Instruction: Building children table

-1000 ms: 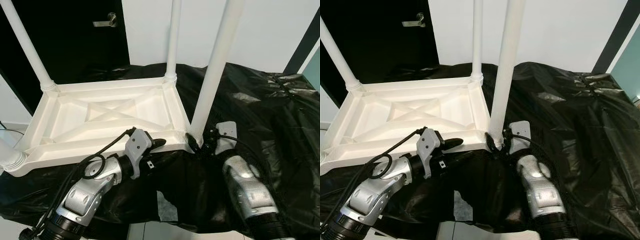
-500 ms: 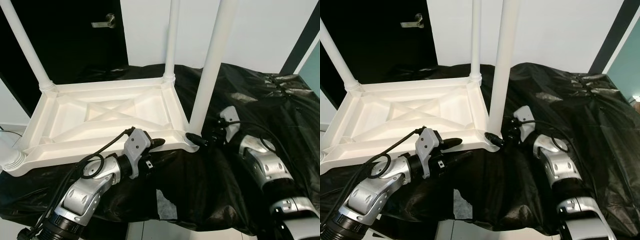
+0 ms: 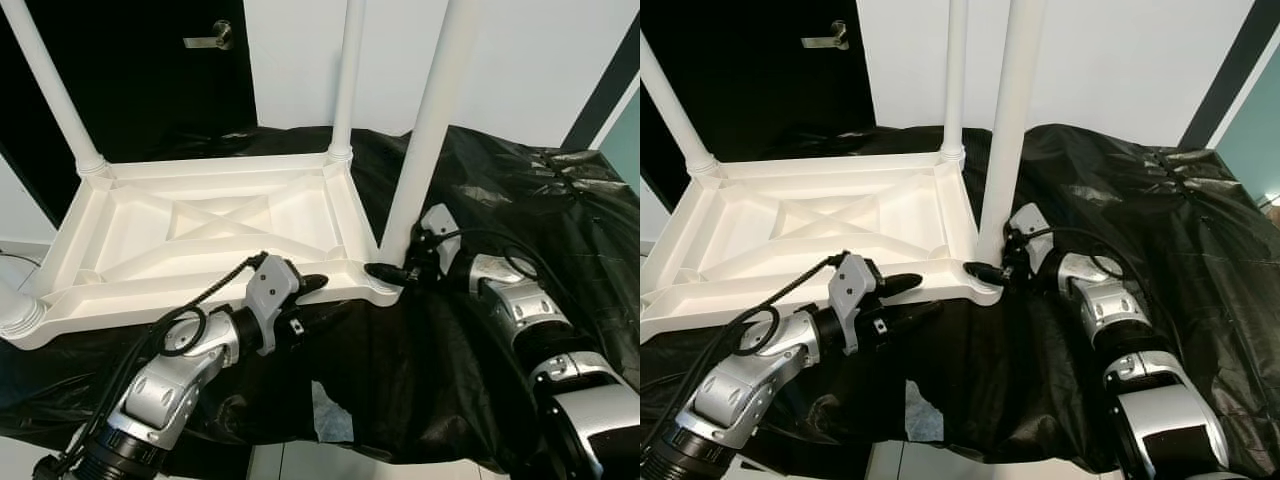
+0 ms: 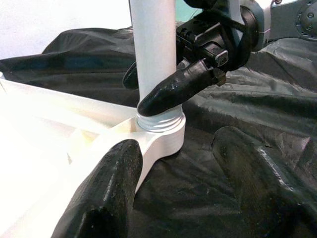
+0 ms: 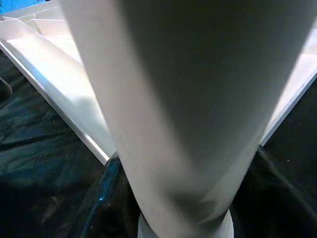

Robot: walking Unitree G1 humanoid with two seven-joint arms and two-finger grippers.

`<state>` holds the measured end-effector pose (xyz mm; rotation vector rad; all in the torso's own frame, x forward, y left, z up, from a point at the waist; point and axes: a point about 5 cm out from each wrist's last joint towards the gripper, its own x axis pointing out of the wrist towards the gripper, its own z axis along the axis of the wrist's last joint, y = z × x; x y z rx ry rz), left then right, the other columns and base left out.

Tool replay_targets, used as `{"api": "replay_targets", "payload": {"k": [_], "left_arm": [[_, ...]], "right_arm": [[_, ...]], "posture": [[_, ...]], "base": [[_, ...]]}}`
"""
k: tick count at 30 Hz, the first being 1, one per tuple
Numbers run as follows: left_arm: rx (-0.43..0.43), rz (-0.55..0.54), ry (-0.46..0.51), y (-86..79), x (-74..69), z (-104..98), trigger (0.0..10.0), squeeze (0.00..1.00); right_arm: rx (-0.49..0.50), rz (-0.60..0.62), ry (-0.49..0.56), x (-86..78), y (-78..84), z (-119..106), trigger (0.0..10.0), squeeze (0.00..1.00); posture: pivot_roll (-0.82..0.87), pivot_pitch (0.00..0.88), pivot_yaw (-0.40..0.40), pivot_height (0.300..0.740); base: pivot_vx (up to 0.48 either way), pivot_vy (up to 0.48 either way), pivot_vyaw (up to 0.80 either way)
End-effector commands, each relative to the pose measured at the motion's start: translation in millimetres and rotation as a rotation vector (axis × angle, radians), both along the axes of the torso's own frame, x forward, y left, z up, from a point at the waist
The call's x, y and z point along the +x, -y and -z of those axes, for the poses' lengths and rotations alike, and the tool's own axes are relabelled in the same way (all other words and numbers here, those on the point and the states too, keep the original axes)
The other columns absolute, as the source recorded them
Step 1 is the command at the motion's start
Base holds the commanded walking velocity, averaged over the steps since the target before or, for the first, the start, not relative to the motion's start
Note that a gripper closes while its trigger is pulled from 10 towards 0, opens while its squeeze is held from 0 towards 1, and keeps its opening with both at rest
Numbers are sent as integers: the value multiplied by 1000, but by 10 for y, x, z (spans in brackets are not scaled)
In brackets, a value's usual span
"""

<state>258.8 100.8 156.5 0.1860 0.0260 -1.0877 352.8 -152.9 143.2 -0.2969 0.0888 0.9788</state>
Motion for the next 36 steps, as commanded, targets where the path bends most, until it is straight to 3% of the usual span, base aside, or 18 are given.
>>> {"api": "replay_targets", "payload": {"k": [1,6,7,12,16,18,21,26,28,31,36], "left_arm": [[3,52,4,15,-36,-6,10000,0],[2,67,-1,47,-39,5,10000,0],[-1,80,-4,77,-40,3,10000,0],[-4,90,-11,89,-54,11,10000,0],[-7,99,-23,102,-81,32,10000,0],[-7,99,-23,102,-81,32,10000,0],[-8,108,-33,108,-103,48,10000,0],[-6,109,-34,95,-105,46,10000,0],[-5,109,-35,90,-107,46,10000,0],[-3,110,-36,87,-116,49,10000,0],[4,110,-35,71,-119,47,10000,0]], "right_arm": [[-27,-6,-39,-21,58,67,0,0],[-12,19,-51,-39,87,87,196,0],[1,89,-47,-57,110,112,10000,0],[40,220,-29,-97,80,148,10000,0],[115,425,-44,-162,-33,216,10000,0],[115,425,-44,-162,-33,216,10000,0],[148,689,-36,-321,-273,329,10000,0],[202,922,10,-442,-438,327,10000,0],[231,942,-3,-472,-507,331,10000,0],[258,876,1,-517,-648,285,10000,0],[258,891,-14,-543,-629,274,10000,0]], "posture": [[56,0,-70,740],[39,0,-62,740],[28,0,-56,740],[15,0,-50,740],[9,0,-46,740],[9,0,-46,740],[10,0,-46,740],[17,0,-48,740],[23,0,-50,740],[26,0,-49,740],[33,0,-53,740]], "base": [[0,0,0],[0,0,0],[0,0,0],[0,0,0],[0,0,0],[0,0,0],[0,0,0],[0,0,0],[0,0,0],[0,0,0],[0,0,0]]}}
